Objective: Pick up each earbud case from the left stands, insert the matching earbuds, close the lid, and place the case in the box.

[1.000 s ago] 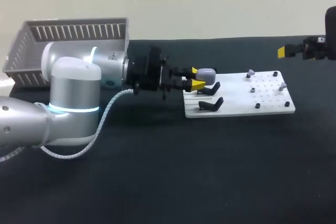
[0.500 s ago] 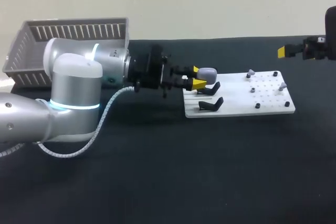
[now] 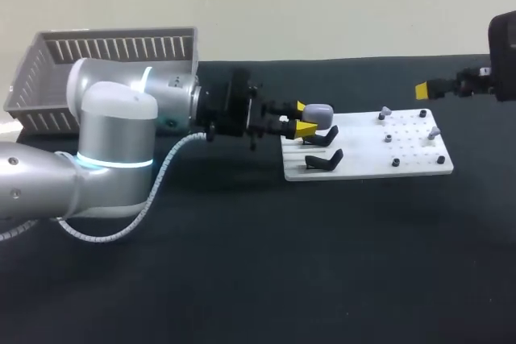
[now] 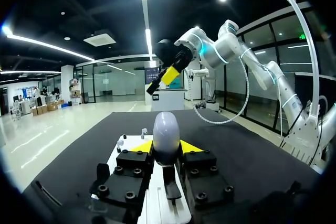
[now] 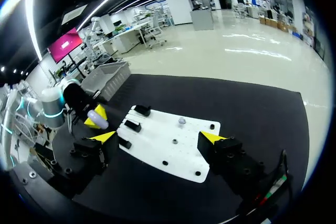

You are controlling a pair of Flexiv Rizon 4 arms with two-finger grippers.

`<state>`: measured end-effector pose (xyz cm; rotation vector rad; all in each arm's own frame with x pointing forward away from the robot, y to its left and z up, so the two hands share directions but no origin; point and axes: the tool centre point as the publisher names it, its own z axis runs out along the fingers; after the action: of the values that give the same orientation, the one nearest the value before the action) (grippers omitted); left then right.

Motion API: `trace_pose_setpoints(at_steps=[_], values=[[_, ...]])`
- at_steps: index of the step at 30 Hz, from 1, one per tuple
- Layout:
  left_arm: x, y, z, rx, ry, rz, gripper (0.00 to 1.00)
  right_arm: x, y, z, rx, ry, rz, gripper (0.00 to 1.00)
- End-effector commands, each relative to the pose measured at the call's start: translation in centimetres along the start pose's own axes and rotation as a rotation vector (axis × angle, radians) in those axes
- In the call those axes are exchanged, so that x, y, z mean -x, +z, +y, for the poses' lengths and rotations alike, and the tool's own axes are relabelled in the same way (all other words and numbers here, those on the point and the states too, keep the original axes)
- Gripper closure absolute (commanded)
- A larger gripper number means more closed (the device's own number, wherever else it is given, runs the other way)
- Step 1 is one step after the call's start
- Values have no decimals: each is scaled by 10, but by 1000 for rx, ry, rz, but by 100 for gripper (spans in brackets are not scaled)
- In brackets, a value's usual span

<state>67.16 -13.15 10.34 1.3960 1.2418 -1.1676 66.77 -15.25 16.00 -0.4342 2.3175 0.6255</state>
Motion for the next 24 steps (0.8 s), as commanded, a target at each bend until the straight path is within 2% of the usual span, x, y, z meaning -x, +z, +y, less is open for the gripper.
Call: trace_pose_setpoints(at_steps=[1,9,12,22,24], values=[[0,0,1,-2,-1,1,100,-10,-22,41,-43,-39,16,0],[0,0,1,-2,-1,1,100,-13,-16,85,-26,-34,76,0],[0,0,1,-2,-1,1,100,-14,-9,98,-51,-57,117,0],[0,0,1,-2,-1,1,100,-17,20,116,-72,-83,221,0],[0,0,1,-2,-1,1,100,-18,26,118,-50,-73,231,0]])
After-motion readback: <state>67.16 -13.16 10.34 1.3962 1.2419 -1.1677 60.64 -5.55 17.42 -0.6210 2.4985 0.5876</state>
